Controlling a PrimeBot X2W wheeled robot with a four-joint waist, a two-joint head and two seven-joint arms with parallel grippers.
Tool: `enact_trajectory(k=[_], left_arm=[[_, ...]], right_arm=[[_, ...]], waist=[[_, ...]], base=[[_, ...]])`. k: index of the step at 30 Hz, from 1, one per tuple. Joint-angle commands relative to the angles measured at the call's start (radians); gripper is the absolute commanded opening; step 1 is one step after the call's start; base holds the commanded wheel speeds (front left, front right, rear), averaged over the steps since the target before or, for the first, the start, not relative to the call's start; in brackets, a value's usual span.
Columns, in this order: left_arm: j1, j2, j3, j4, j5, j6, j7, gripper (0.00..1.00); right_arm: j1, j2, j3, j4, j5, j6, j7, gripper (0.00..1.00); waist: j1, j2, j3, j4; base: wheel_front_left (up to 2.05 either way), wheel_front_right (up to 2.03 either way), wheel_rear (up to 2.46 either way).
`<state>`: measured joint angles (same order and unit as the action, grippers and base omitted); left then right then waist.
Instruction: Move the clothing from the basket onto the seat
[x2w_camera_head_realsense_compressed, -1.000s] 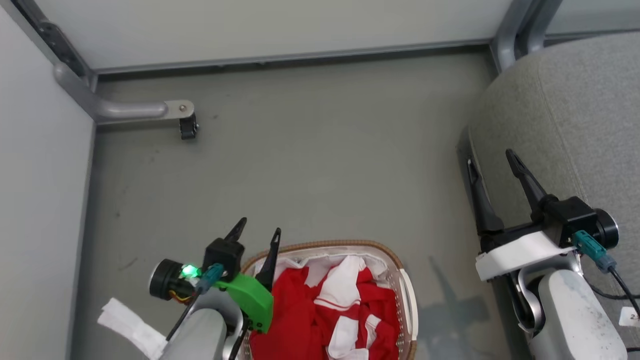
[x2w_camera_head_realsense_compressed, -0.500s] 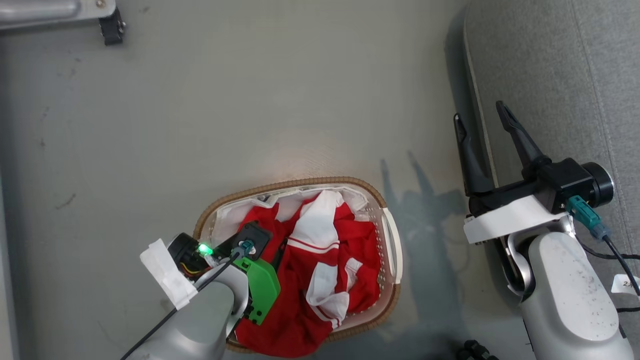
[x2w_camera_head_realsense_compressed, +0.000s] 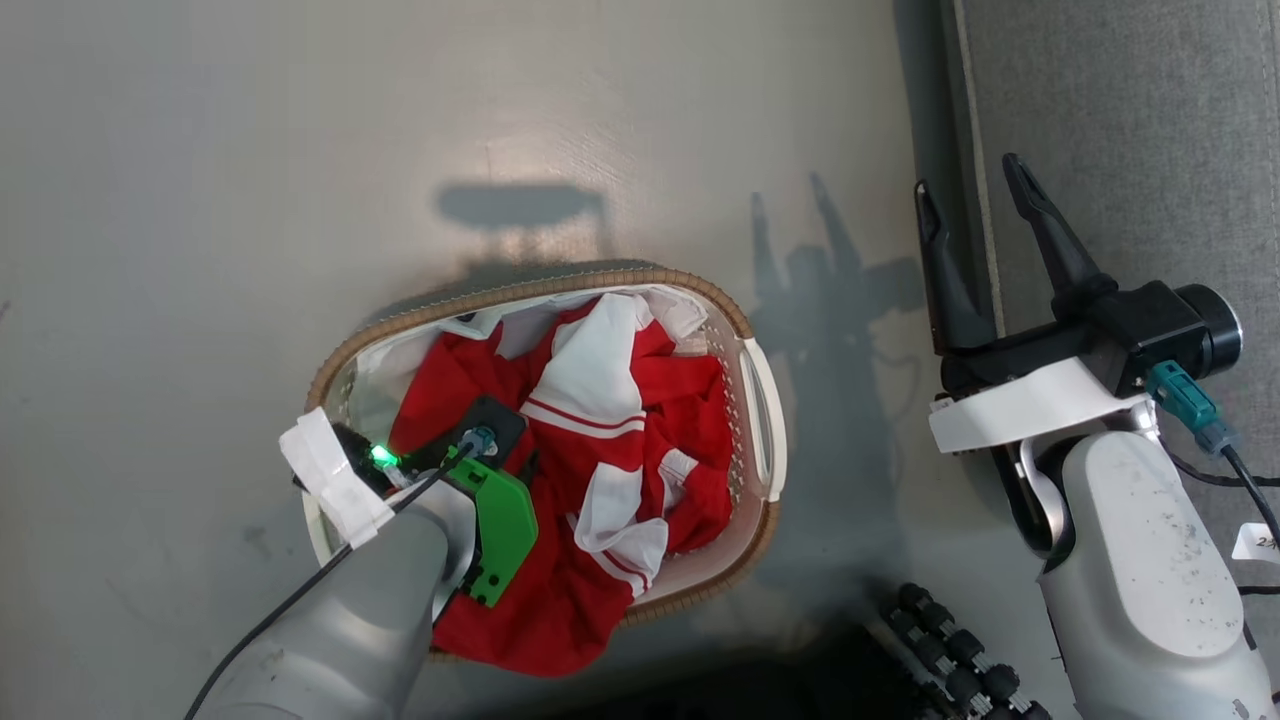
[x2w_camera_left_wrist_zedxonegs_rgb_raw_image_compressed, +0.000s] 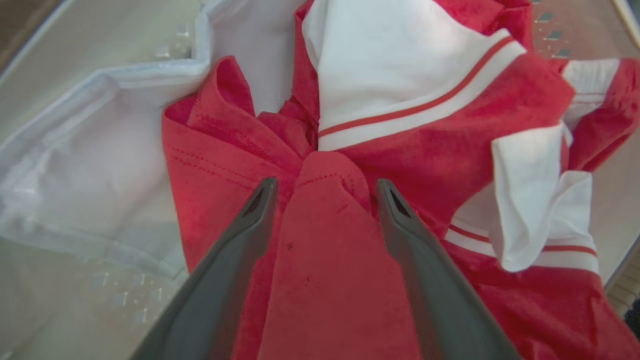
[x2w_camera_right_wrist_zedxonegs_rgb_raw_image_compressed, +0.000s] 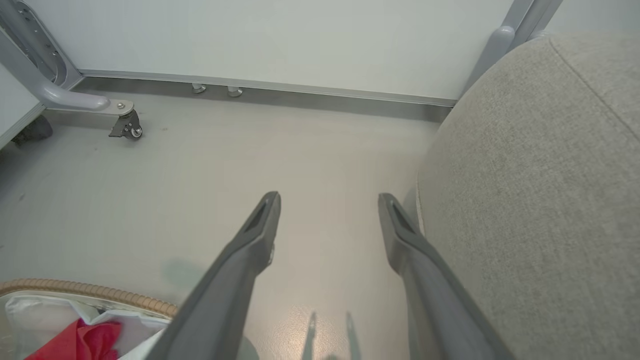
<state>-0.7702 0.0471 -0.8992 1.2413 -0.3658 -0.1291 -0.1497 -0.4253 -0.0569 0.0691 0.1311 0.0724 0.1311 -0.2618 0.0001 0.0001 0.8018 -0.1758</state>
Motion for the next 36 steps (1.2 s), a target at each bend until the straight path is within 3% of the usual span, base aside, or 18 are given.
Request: enact_trajectory(k=[1, 14, 15, 16, 21, 36], left_arm=[[-0.029, 0.007, -0.003, 0.008, 0.001, -0.003, 0.002, 1.0], [-0.036, 0.008, -0.029, 0.046, -0.032, 0.0, 0.1, 1.0], [-0.03, 0.008, -0.031, 0.046, -0.033, -0.001, 0.101, 0.2], [-0.027, 0.009, -0.032, 0.047, -0.039, -0.001, 0.1, 0.0], [0.007, 0.009, -0.023, 0.044, -0.089, -0.002, 0.087, 0.0], [0.142, 0.006, -0.041, -0.041, -0.216, -0.003, -0.101, 0.0]], right_arm=[[-0.018, 0.001, -0.001, -0.003, 0.0, -0.001, -0.005, 1.0], [-0.016, 0.003, -0.008, 0.006, -0.013, -0.001, -0.005, 1.0], [-0.02, 0.0, 0.001, 0.008, -0.021, -0.001, -0.005, 1.0], [-0.021, -0.002, 0.004, 0.012, -0.02, -0.001, -0.005, 1.0], [-0.025, -0.006, 0.008, 0.028, -0.016, -0.001, -0.005, 1.0], [0.031, 0.001, 0.025, 0.077, 0.024, -0.001, -0.005, 1.0]], waist=[[-0.0001, -0.0001, 0.057, -0.025], [-0.0001, -0.0001, 0.071, -0.023], [-0.0001, -0.0001, 0.065, -0.023], [-0.0001, -0.0001, 0.059, -0.024], [-0.0001, -0.0001, 0.006, -0.017], [-0.0001, -0.0001, -0.285, 0.012]], base=[[0.0, 0.0, 0.0], [0.0, 0.0, 0.0], [0.0, 0.0, 0.0], [0.0, 0.0, 0.0], [0.0, 0.0, 0.0], [0.0, 0.0, 0.0]])
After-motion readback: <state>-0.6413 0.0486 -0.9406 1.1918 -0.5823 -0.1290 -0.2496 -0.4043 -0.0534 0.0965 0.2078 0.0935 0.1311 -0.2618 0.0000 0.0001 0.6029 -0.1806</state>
